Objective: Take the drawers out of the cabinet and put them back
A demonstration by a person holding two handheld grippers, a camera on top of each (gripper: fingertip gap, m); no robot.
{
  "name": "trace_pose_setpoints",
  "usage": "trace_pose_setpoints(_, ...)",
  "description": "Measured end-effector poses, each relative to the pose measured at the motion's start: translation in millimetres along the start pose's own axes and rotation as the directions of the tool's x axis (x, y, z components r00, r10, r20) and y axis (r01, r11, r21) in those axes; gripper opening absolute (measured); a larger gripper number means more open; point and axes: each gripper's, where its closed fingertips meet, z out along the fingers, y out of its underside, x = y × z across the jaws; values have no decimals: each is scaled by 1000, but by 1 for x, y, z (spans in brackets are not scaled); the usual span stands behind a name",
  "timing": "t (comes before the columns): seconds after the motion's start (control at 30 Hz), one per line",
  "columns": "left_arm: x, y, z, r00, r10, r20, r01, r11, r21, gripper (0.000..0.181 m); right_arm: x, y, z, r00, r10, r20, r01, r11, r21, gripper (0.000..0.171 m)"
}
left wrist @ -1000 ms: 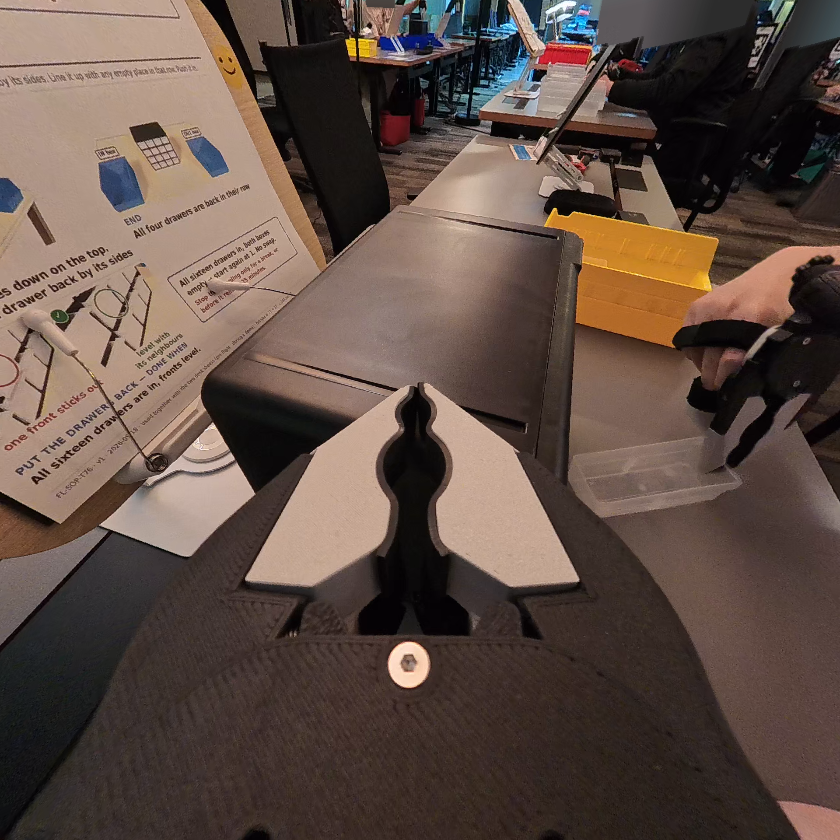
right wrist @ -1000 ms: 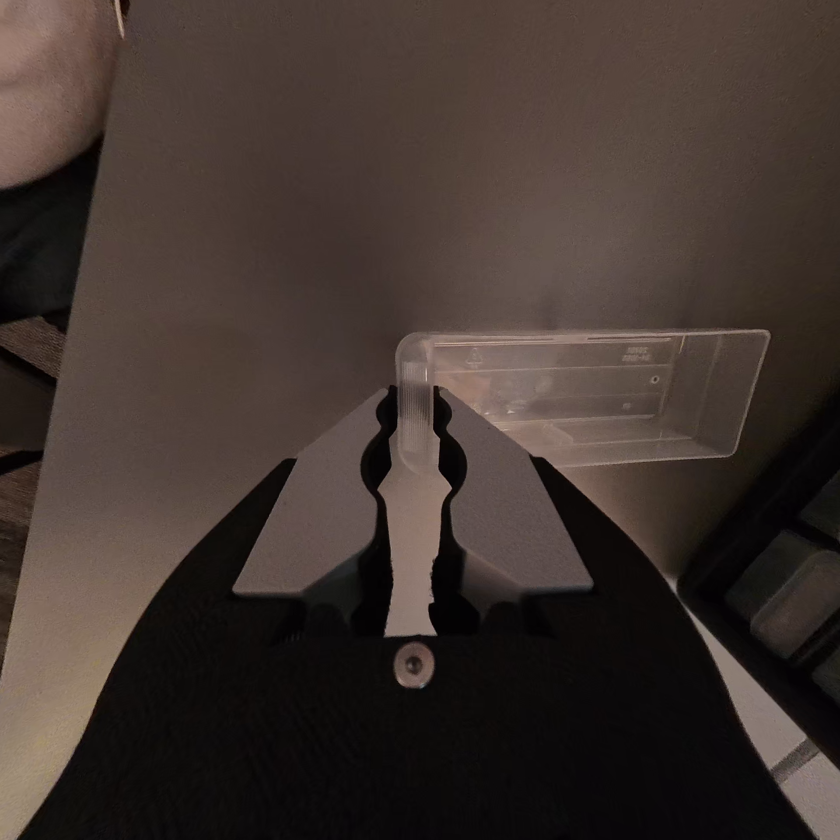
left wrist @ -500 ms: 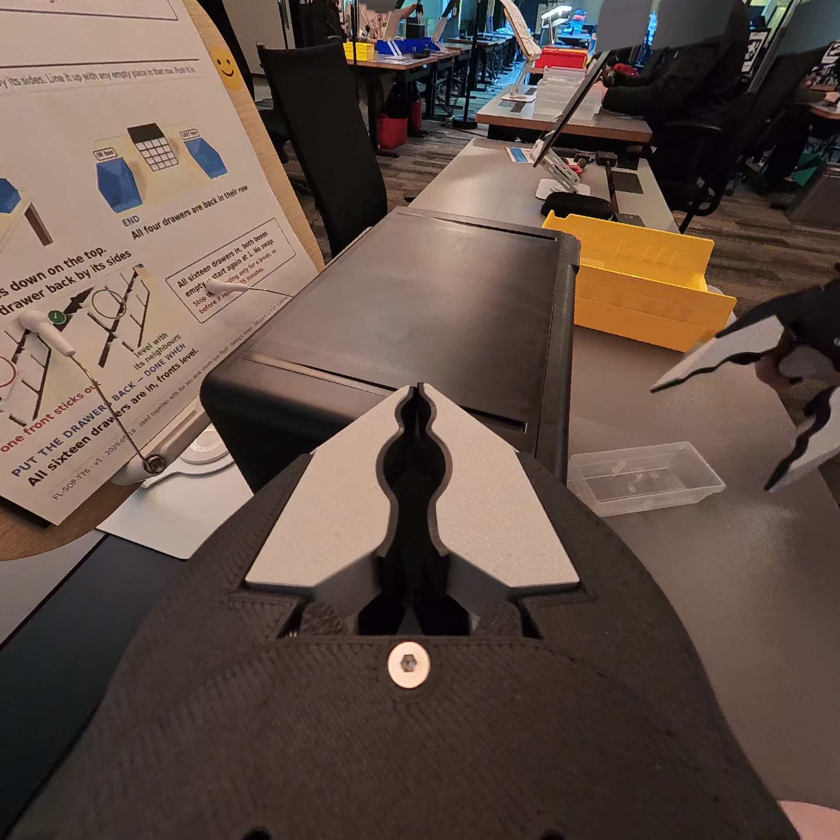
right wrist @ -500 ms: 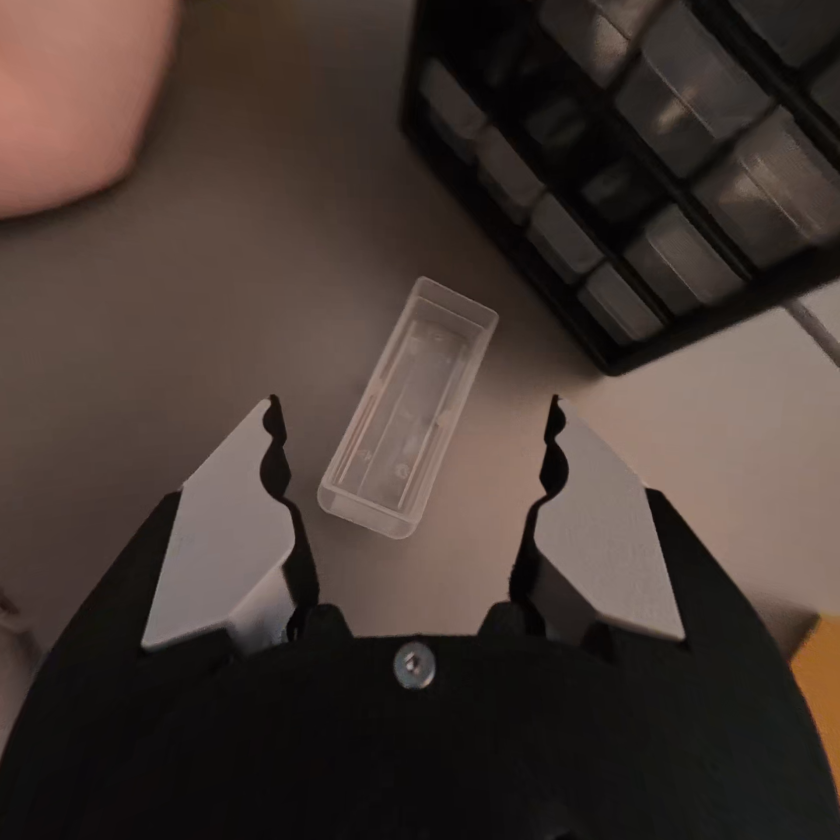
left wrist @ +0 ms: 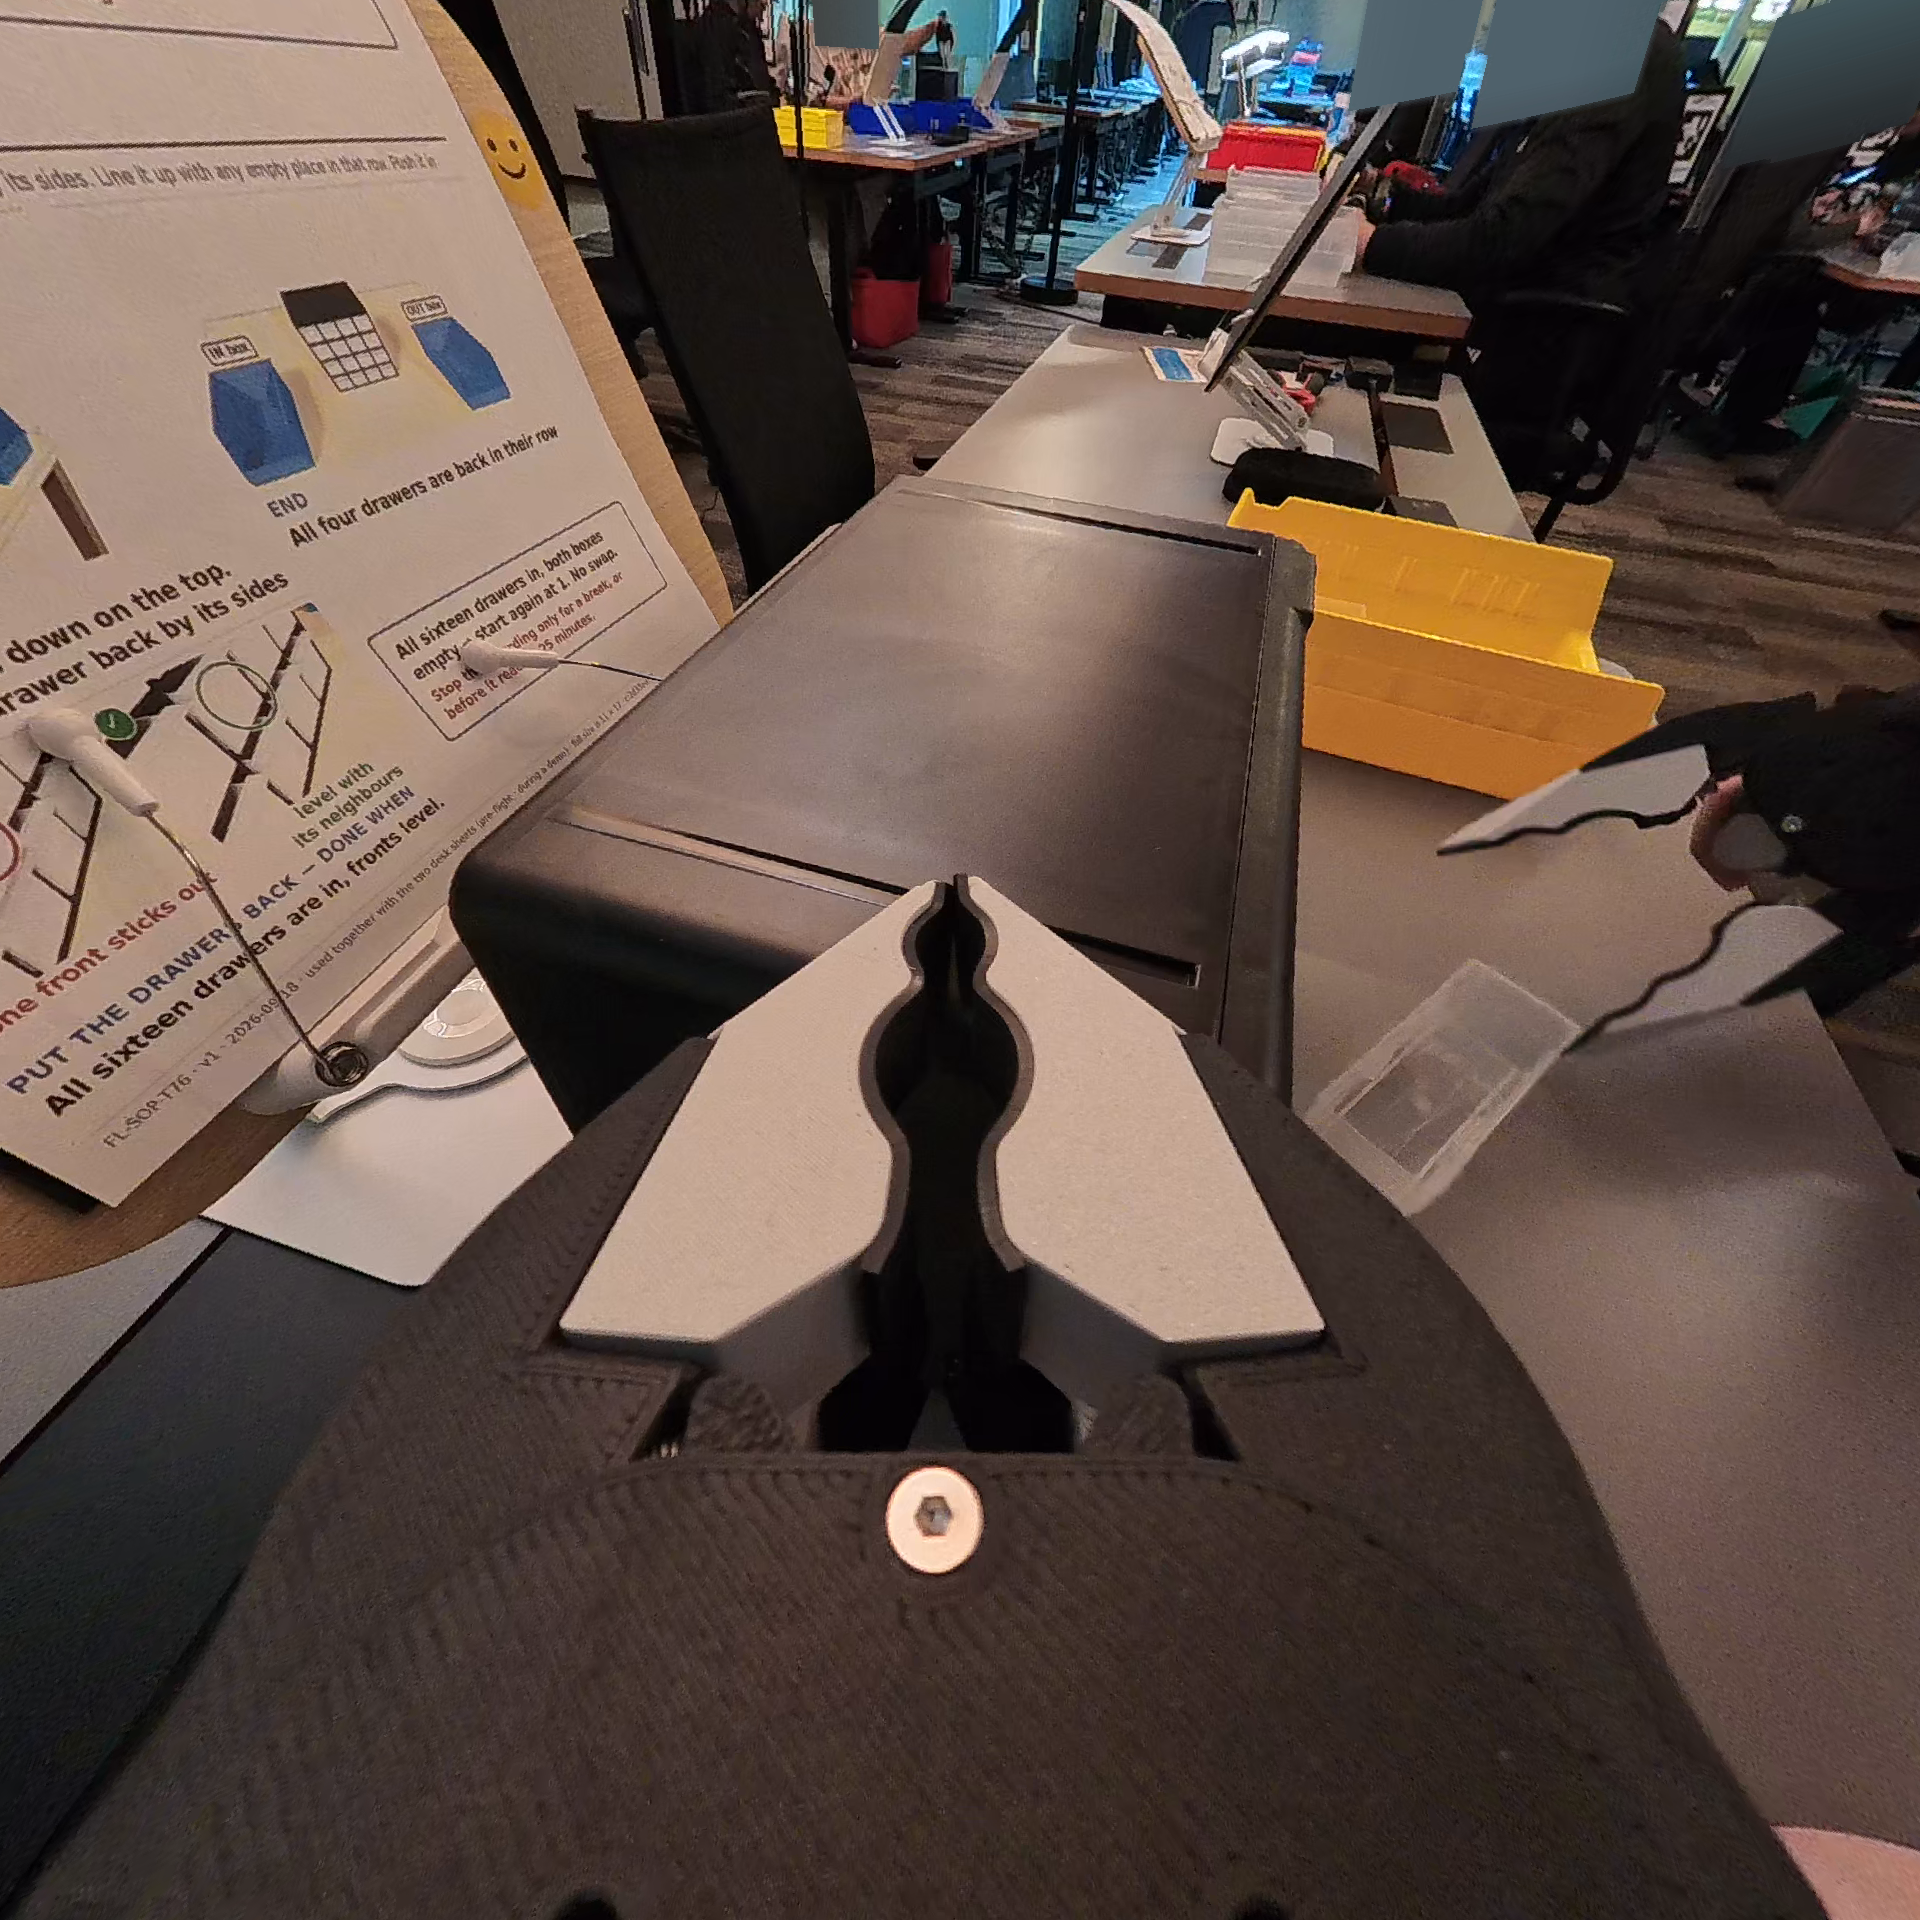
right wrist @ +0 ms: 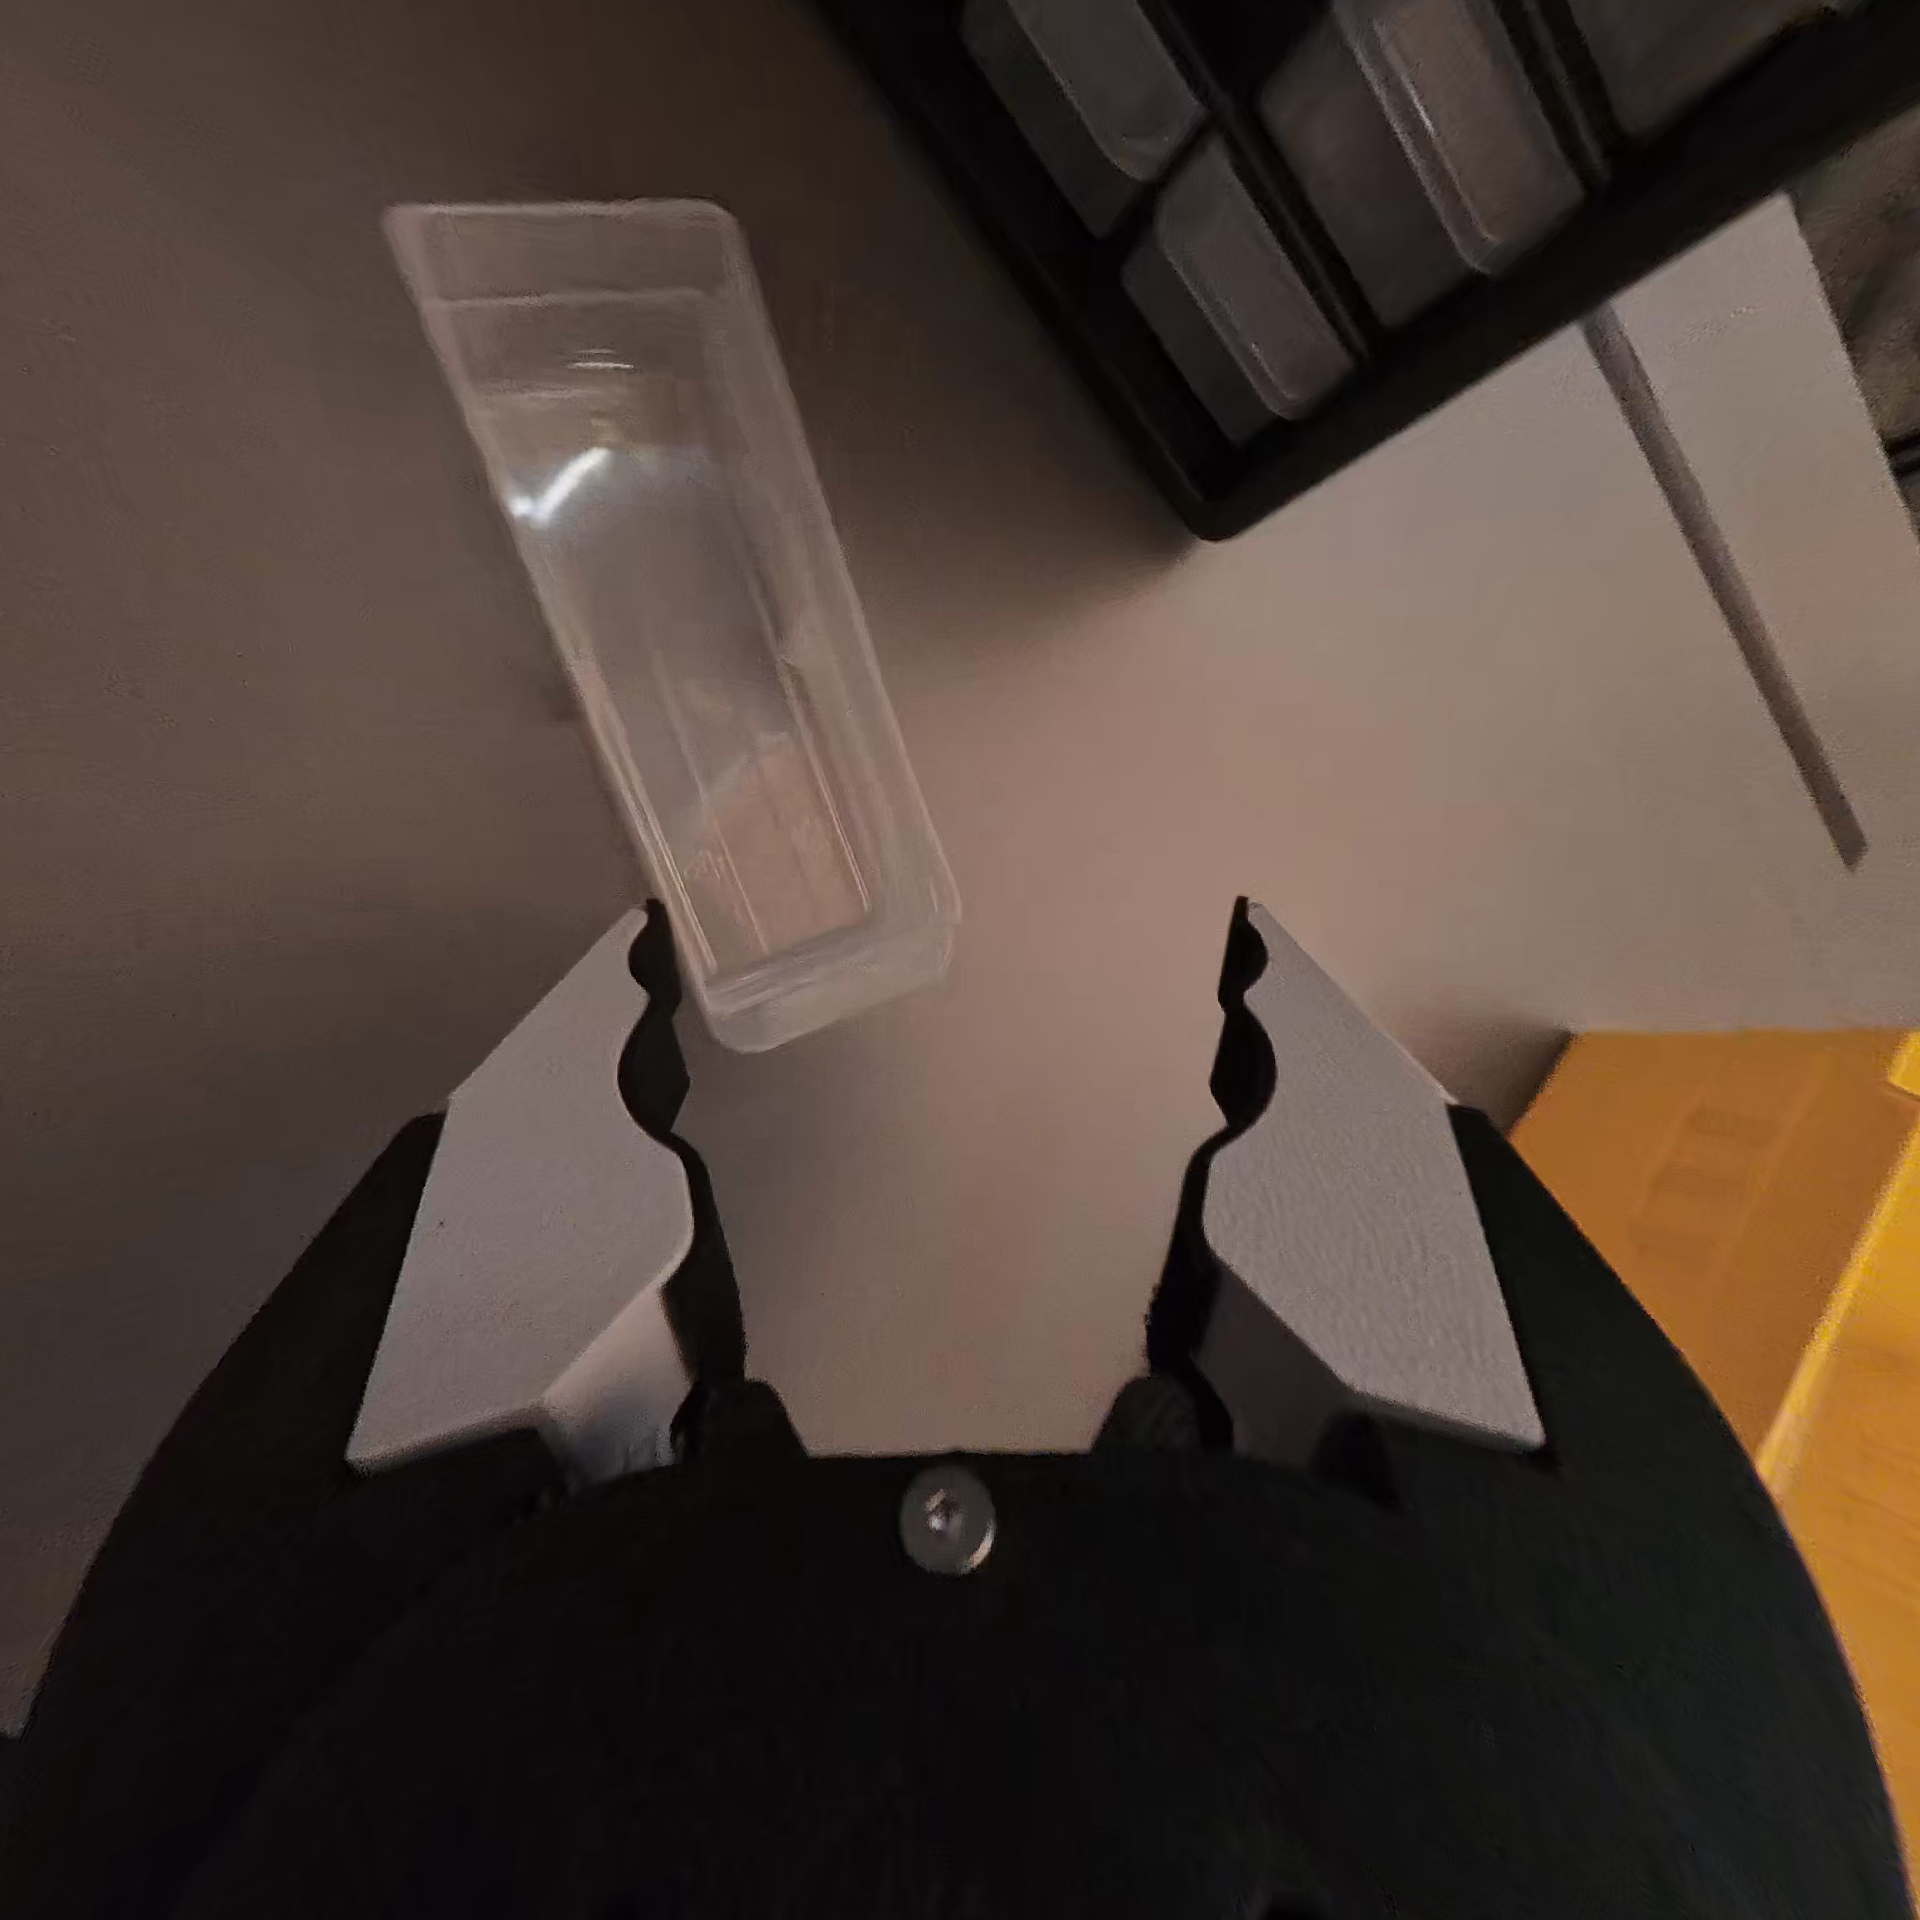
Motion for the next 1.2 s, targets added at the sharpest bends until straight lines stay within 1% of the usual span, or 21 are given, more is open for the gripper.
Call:
trace_pose_setpoints(0.07,0,0,0,1000,-1,-2,1,1000,1,0,6,1,-1,1000,4,0,-4,1000,5,103)
trace_pose_setpoints(0.1,0,0,0,1000,-2,-3,2,1000,1,0,-2,-5,-2,999,-7,54,5,999,39,100)
trace_pose_setpoints(0.17,0,0,0,1000,-2,-3,2,1000,1,0,-40,-25,-10,960,-127,251,85,982,170,77)
trace_pose_setpoints(0.2,0,0,0,1000,-2,-3,2,1000,1,0,-51,-31,-11,937,-207,282,144,963,227,65)
trace_pose_setpoints(0.23,0,0,0,1000,-2,-2,2,1000,1,0,-57,-34,-8,918,-290,272,220,940,260,53)
trace_pose_setpoints(0.27,0,0,0,1000,-2,-2,2,1000,0,0,-59,-30,0,897,-363,250,302,920,251,36)
trace_pose_setpoints(0.3,0,0,0,1000,-2,-1,2,1000,0,0,-57,-26,9,879,-419,226,373,902,219,30)
trace_pose_setpoints(0.33,1,0,0,1000,-1,0,1,1000,-1,0,-58,-20,17,855,-464,233,429,884,185,31)
trace_pose_setpoints(0.4,1,0,0,1000,-1,2,1,1000,-2,0,-60,-15,27,828,-499,256,479,867,141,29)
trace_pose_setpoints(0.5,1,0,0,1000,-2,-1,2,1000,-2,0,-68,-17,28,795,-516,318,494,856,151,9)
trace_pose_setpoints(0.63,1,0,0,1000,-4,-5,4,1000,0,0,-73,-15,22,767,-509,390,488,858,160,5)
trace_pose_setpoints(0.7,1,0,0,1000,-4,-3,4,1000,0,0,-71,-12,14,762,-510,400,486,858,168,4)
trace_pose_setpoints(0.73,1,0,0,1000,-3,-3,3,1000,-1,0,-63,-11,8,768,-521,373,495,852,171,4)
trace_pose_setpoints(0.8,1,0,0,1000,-3,-4,3,1000,-2,0,-31,-17,-16,793,-552,256,519,833,191,3)
trace_pose_setpoints(0.9,1,0,0,1000,-6,-6,6,1000,1,0,36,-30,-83,828,-552,101,505,812,293,3)
trace_pose_setpoints(0.97,1,0,0,1000,-7,-7,7,1000,4,0,84,-24,-130,834,-548,62,487,784,384,3)
trace_pose_setpoints(1.0,1,0,0,1000,-9,-10,9,1000,6,0,110,-11,-144,844,-533,61,474,794,381,3)
trace_pose_setpoints(1.03,1,0,0,1000,-11,-14,11,1000,8,0,138,9,-152,864,-500,63,454,826,334,3)
trace_pose_setpoints(1.1,3,0,-1,1000,-11,-23,11,1000,10,0,181,61,-152,903,-414,116,389,902,188,3)
trace_pose_setpoints(1.13,3,0,-1,1000,-10,-23,10,1000,8,0,191,84,-148,917,-370,150,349,925,152,3)
trace_pose_setpoints(1.2,3,0,-1,1000,-8,-19,8,1000,3,0,197,127,-134,929,-300,216,288,954,86,3)
